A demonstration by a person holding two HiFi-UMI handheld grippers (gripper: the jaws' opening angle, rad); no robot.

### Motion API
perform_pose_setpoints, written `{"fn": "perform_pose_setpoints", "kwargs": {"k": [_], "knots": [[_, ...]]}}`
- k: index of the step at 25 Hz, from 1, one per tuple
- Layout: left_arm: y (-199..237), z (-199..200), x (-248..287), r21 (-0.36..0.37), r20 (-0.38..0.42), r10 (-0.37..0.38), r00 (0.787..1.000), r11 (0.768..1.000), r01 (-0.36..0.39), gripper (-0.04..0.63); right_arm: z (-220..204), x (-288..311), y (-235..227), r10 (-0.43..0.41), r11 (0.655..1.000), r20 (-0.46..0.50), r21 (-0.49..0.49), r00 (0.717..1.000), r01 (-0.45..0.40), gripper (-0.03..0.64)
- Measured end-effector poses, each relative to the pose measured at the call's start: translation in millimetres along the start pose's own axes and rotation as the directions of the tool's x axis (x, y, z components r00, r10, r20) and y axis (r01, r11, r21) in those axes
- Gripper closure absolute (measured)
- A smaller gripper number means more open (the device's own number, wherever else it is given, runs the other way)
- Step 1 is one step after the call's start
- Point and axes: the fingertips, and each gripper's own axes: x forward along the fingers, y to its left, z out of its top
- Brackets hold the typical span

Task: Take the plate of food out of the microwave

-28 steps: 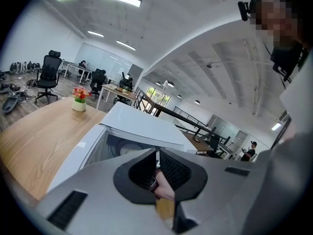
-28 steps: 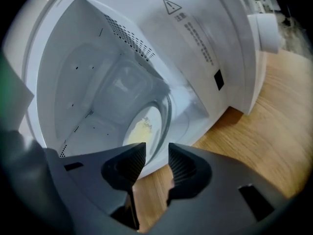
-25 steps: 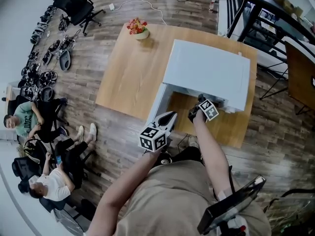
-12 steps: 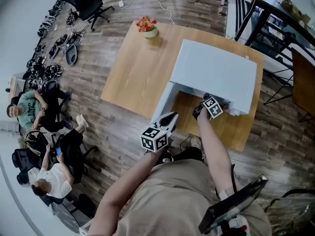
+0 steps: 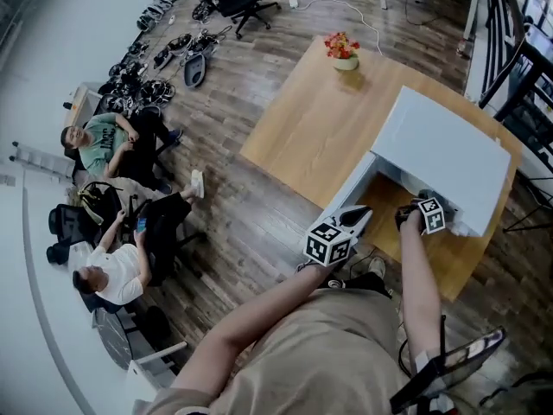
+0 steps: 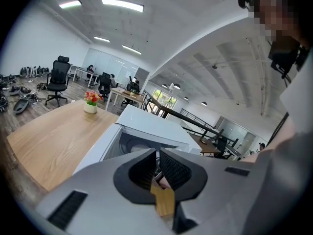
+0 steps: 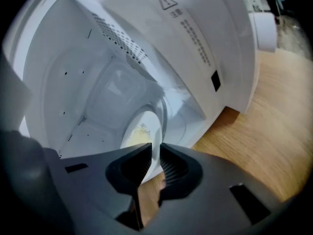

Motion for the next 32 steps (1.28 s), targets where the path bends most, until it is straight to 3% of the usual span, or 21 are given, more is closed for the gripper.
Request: {"fn": "perform_pose_setpoints", "kwargs": {"k": [7,11,14,32], "knots": [[-14,0,-5,0.001,0.001,-0.001,1.000,1.000,0.001,0.592,8,-18,-6,0.149,0.975,0.018,0.162,0.989,-0.150,0.592],[-13,-6,-6,0.013,-0.010,-0.003,1.000,1.000,0.003,0.592,6,-30,15,0.274,0.929,0.031,0.250,0.961,-0.272,0.604],[-13,-3,-12,0.023,-0.011,0.006,1.000,1.000,-0.006,0.592,1,-37,20,0.313,0.903,0.028,0.299,0.949,-0.307,0.604],[-11,-2,-21,-0.001,0.036,0.011,0.999,1.000,-0.011,0.592,-18,-104,33,0.467,0.874,-0.097,0.201,0.879,-0.442,0.604]]}}
